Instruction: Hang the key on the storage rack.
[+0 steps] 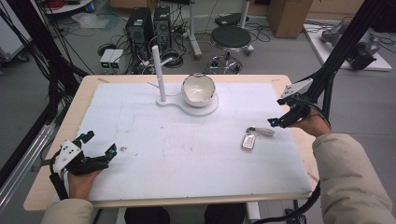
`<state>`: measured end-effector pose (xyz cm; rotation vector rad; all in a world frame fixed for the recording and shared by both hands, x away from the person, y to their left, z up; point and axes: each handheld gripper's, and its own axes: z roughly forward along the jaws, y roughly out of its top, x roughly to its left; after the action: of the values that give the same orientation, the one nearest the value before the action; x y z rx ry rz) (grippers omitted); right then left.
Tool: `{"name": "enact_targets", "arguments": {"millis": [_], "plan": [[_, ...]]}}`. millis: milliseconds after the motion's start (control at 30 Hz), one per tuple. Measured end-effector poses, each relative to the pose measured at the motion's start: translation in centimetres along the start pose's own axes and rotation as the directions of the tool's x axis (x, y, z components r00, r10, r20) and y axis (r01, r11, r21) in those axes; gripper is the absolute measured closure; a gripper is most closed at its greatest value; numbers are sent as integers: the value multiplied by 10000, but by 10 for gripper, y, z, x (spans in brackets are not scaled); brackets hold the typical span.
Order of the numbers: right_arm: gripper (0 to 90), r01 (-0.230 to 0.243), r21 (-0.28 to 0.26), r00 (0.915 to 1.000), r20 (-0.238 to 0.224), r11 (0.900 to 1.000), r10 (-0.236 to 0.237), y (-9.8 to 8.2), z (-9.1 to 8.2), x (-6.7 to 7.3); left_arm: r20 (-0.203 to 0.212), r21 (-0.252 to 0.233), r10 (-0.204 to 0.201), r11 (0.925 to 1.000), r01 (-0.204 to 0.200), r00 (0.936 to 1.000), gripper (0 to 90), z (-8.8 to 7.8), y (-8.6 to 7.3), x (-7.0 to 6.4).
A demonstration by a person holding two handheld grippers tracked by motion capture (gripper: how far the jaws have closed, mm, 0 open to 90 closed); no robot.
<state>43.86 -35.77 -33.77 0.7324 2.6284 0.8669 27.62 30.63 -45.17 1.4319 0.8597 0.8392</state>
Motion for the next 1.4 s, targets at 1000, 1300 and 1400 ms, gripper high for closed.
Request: {"name": "enact_targets", "arguments": {"millis": [1000,1300,1400], "plan": [[64,992,4002,9938,-863,9110,-703,-7,65,-7,53,-24,80,10000,-80,10000,17,0,0,-1],[234,964,4515,9914,-1232,8870,-451,-9,73,-8,57,-21,89,10000,-89,9999,17,0,0,-1],[293,1123,4620,9885,-1421,8797,-515,-8,75,-9,57,-24,86,10000,-86,9999,17,0,0,-1]]}}
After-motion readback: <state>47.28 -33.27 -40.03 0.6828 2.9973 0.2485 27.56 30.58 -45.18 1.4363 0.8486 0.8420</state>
